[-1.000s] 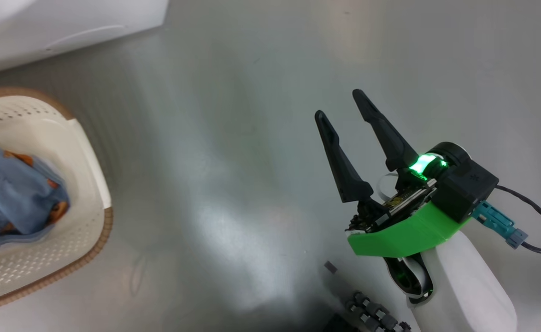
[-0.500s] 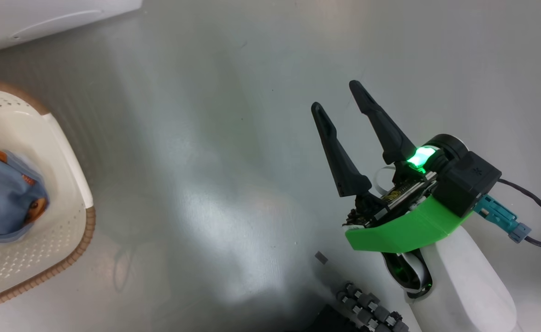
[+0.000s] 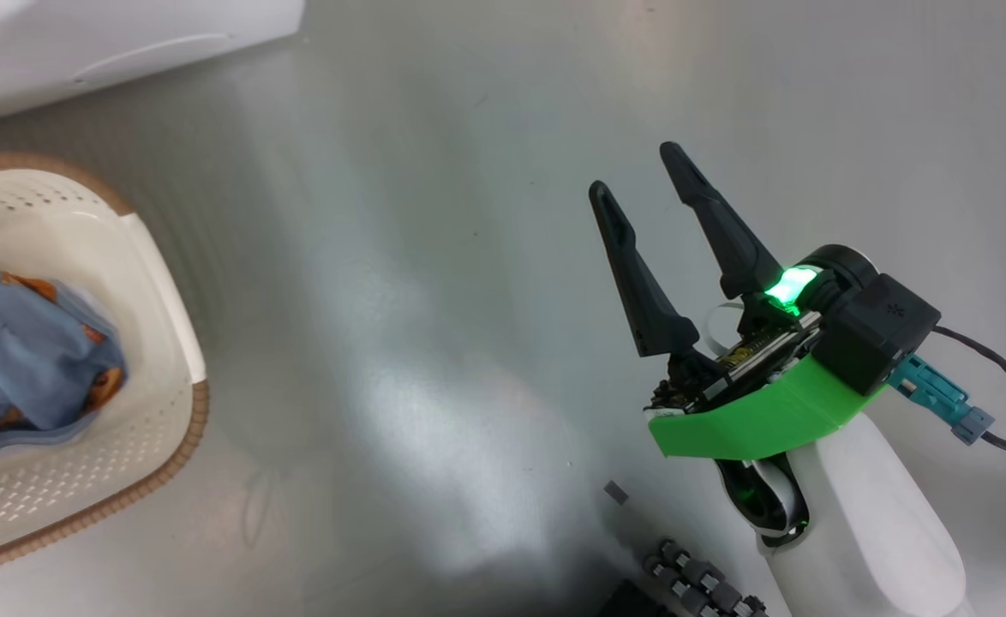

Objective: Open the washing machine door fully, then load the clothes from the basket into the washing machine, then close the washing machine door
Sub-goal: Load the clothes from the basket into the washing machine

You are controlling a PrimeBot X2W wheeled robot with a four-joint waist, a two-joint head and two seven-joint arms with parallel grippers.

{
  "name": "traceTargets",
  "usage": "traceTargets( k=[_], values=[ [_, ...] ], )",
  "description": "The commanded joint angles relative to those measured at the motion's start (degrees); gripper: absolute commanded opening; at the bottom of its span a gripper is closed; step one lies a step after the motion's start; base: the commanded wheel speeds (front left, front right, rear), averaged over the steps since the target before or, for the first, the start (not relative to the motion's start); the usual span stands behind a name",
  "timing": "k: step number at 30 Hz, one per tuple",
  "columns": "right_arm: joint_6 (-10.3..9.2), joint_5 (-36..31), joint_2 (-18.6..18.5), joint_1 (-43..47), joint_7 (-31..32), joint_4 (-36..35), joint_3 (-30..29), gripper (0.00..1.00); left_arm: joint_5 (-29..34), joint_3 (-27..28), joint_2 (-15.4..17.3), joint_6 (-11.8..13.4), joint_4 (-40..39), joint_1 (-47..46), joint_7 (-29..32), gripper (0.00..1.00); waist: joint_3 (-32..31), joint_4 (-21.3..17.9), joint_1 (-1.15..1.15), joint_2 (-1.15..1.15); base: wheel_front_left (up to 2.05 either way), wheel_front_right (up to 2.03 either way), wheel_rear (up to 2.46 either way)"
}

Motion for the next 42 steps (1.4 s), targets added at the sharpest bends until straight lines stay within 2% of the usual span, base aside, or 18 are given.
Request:
traceTargets(
  k=[1, 10, 14, 19, 20, 24, 30, 31, 37, 42],
  values=[
    [0.09, -0.61, 0.17, 1.69, -0.28, -1.02, 0.7, 1.0, -0.32, 0.31, 2.11, -0.33, -0.97, 1.25, -0.57, 1.0, -0.94, 0.86, 0.0, 0.0, 0.0, 0.0, 0.0],
    [0.09, -2.5, 0.17, 3.47, -0.28, -0.11, -1.23, 1.0, -4.61, 2.52, 1.38, -0.67, -3.81, 13.68, -5.92, 1.0, -5.88, 3.45, 0.0, 0.0, 0.0, 0.0, 0.0],
    [0.09, -3.61, 0.17, 4.89, -0.28, 0.31, -2.4, 1.0, -6.61, 4.02, 1.15, 0.8, -8.77, 21.87, -7.99, 1.0, -8.43, 5.18, 0.0, 0.0, 0.0, 0.0, 0.0],
    [0.09, -6.23, 0.17, 6.65, -0.28, 0.89, -4.05, 1.0, -8.65, 6.06, 0.12, 4.29, -19.42, 34.34, -9.89, 1.0, -11.94, 7.77, 0.0, 0.0, 0.0, 0.0, 0.0],
    [0.09, -6.23, 0.17, 6.65, -0.28, 0.89, -4.05, 1.0, -8.65, 6.06, 0.12, 4.29, -19.42, 34.34, -9.89, 1.0, -11.94, 7.77, 0.0, 0.0, 0.0, 0.0, 0.0],
    [0.09, -8.12, 0.17, 8.25, -0.28, 1.74, -4.82, 1.0, -10.06, 7.35, -0.54, 7.16, -29.73, 45.8, -10.37, 1.0, -15.06, 9.87, 0.0, 0.0, 0.0, 0.0, 0.0],
    [0.09, -10.12, 0.17, 10.55, -0.28, 2.82, -5.93, 1.0, -9.5, 8.13, -1.24, 13.34, -43.96, 61.92, -10.71, 1.0, -20.05, 12.72, 0.0, 0.0, 0.0, 0.0, 0.0],
    [0.09, -10.7, 0.17, 11.34, -0.28, 3.14, -6.3, 1.0, -9.11, 8.53, -1.41, 15.42, -47.74, 67.1, -10.81, 1.0, -21.92, 13.46, 0.0, 0.0, 0.0, 0.0, 0.0],
    [0.09, -12.37, 0.17, 14.19, -0.28, 4.34, -7.47, 1.0, -8.0, 8.64, -2.67, 19.94, -56.18, 80.55, -11.02, 1.0, -27.9, 15.62, 0.0, 0.0, 0.0, 0.0, 0.0],
    [0.09, -13.04, 0.17, 16.67, -0.28, 4.54, -8.96, 1.0, -7.29, 7.0, -4.69, 21.64, -60.37, 87.95, -11.12, 1.0, -32.07, 17.48, 0.0, 0.0, 0.0, 0.0, 0.0]
  ],
)
